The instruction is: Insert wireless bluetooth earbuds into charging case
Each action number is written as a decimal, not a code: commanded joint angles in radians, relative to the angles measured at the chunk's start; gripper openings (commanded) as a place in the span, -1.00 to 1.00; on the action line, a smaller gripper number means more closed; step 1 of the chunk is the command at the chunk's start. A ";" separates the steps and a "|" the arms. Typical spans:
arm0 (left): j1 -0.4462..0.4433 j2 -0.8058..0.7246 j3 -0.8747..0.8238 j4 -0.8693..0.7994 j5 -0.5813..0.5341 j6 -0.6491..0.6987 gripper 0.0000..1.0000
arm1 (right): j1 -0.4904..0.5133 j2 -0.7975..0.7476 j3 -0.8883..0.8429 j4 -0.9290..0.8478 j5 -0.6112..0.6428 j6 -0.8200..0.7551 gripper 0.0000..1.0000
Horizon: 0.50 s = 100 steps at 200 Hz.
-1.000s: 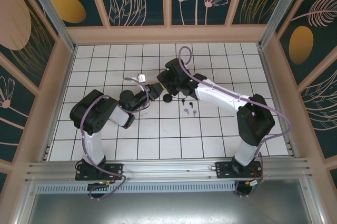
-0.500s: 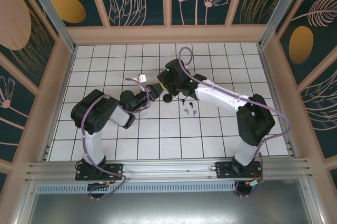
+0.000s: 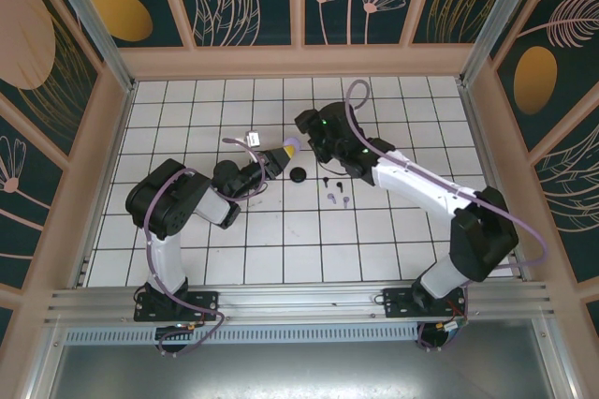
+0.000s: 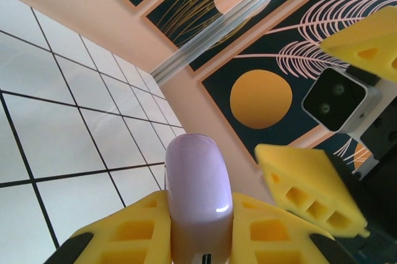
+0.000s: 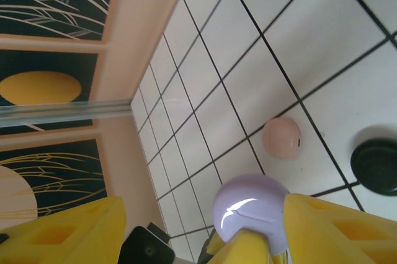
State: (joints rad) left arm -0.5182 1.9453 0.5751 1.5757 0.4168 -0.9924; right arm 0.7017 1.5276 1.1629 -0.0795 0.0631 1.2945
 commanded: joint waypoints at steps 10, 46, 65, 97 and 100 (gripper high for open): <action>0.000 -0.045 0.027 -0.023 0.031 0.032 -1.00 | -0.038 -0.056 -0.059 0.010 -0.002 -0.102 0.35; 0.000 -0.067 0.075 -0.135 0.094 0.070 -1.00 | -0.099 -0.126 -0.114 -0.040 -0.008 -0.265 0.35; 0.000 -0.078 0.105 -0.200 0.135 0.098 -1.00 | -0.140 -0.170 -0.165 -0.032 -0.021 -0.365 0.35; 0.000 -0.090 0.141 -0.272 0.194 0.125 -1.00 | -0.205 -0.233 -0.233 -0.002 -0.085 -0.524 0.35; 0.000 -0.090 0.146 -0.278 0.201 0.128 -1.00 | -0.210 -0.238 -0.239 0.003 -0.093 -0.536 0.35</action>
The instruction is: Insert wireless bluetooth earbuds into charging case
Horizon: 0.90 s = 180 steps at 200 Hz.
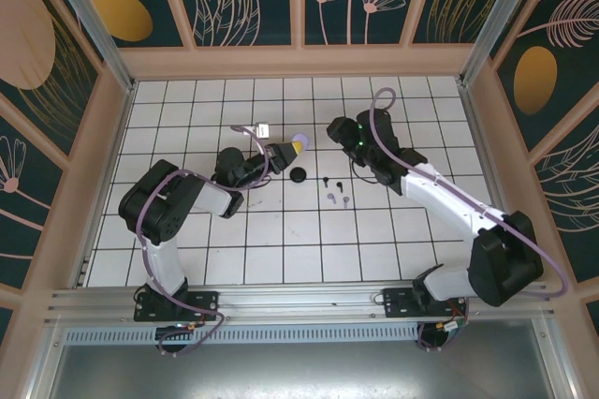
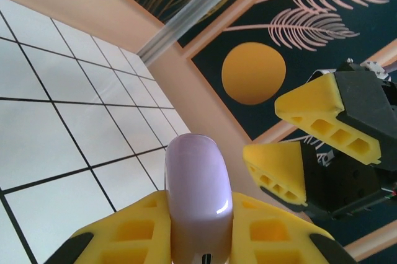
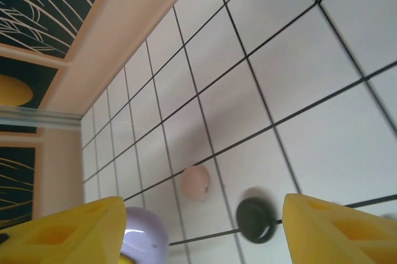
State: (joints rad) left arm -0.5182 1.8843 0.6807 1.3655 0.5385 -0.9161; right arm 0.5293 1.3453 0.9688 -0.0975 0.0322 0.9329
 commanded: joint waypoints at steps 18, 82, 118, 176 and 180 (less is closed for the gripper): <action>0.000 -0.029 0.060 -0.097 0.118 0.064 -1.00 | -0.061 -0.092 -0.078 0.065 -0.122 -0.266 0.35; 0.000 -0.011 0.096 -0.086 0.255 0.054 -1.00 | -0.086 -0.136 -0.145 0.166 -0.368 -0.501 0.35; 0.000 -0.012 0.091 -0.019 0.327 0.005 -1.00 | -0.085 -0.134 -0.184 0.227 -0.484 -0.523 0.34; 0.000 -0.033 0.085 0.027 0.378 -0.054 -1.00 | -0.073 -0.110 -0.201 0.289 -0.538 -0.516 0.33; 0.000 -0.035 0.085 0.029 0.380 -0.056 -1.00 | -0.070 -0.107 -0.199 0.291 -0.540 -0.516 0.32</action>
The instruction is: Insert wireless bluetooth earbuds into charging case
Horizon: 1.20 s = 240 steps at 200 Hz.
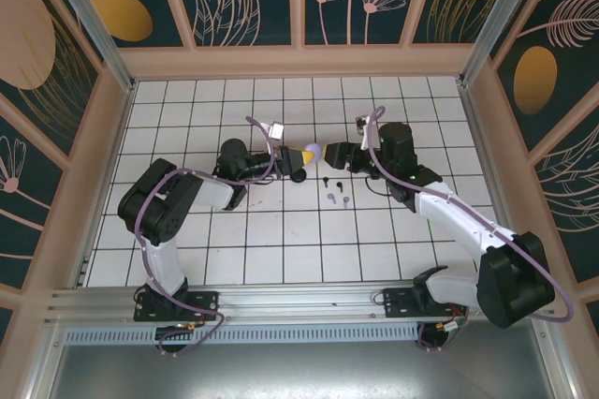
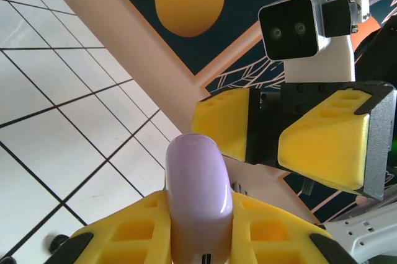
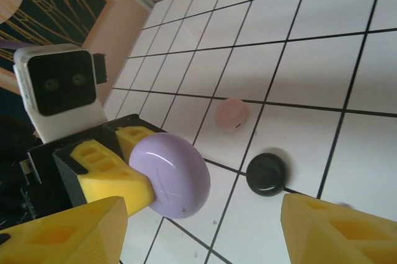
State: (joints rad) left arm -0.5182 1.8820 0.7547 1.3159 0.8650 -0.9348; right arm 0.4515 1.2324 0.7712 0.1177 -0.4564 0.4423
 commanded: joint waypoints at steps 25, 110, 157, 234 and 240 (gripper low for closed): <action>0.000 -0.046 0.015 0.070 0.066 -0.040 -1.00 | 0.021 0.033 0.014 0.084 -0.052 -0.024 0.32; 0.000 -0.091 0.000 0.042 0.086 -0.027 -1.00 | 0.037 0.100 0.034 0.085 0.058 -0.020 0.23; 0.000 -0.128 -0.014 0.029 0.082 -0.013 -1.00 | -0.001 0.099 -0.005 0.075 0.113 0.003 0.14; 0.000 -0.133 -0.021 0.017 0.075 0.001 -1.00 | -0.030 -0.041 -0.032 0.019 0.032 0.006 0.14; 0.000 -0.133 -0.021 0.017 0.076 0.001 -1.00 | -0.028 -0.051 -0.032 0.019 0.008 0.004 0.14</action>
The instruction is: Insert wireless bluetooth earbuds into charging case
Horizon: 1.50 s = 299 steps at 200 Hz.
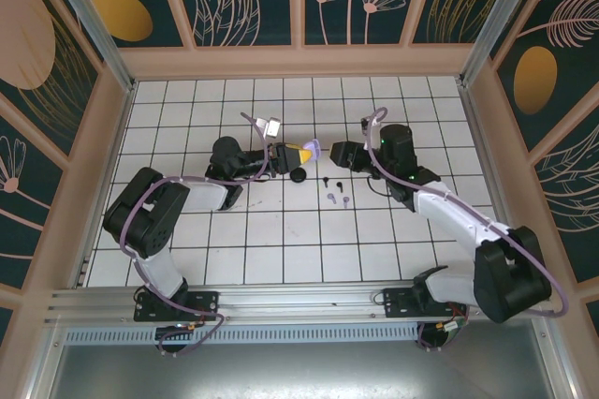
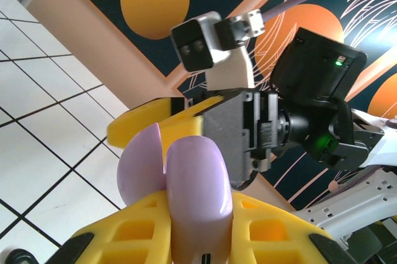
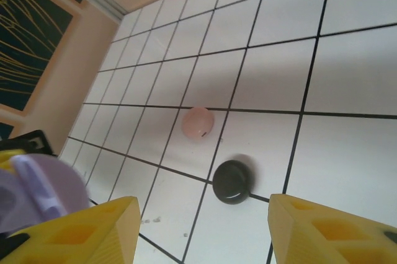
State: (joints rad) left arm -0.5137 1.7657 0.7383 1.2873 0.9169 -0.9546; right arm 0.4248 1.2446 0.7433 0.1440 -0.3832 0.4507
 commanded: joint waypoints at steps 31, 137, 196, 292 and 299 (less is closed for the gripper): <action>-0.005 -0.012 0.007 0.056 0.036 0.008 -1.00 | 0.009 -0.074 0.001 0.021 -0.159 -0.009 0.14; -0.005 -0.020 0.027 0.070 0.066 -0.025 -1.00 | 0.054 0.043 0.082 0.050 -0.182 -0.030 -0.07; -0.005 -0.022 0.035 0.068 0.069 -0.026 -1.00 | 0.055 0.075 0.101 0.049 -0.190 -0.033 -0.19; -0.005 -0.017 0.048 0.060 0.063 -0.023 -1.00 | 0.055 0.043 0.049 0.051 -0.189 -0.033 -0.31; -0.005 -0.017 0.047 0.060 0.063 -0.020 -1.00 | 0.055 0.040 0.046 0.052 -0.189 -0.033 -0.31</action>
State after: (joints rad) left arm -0.5125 1.7657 0.7528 1.3045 0.9607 -0.9745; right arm 0.4732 1.3037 0.8085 0.1772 -0.5701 0.4423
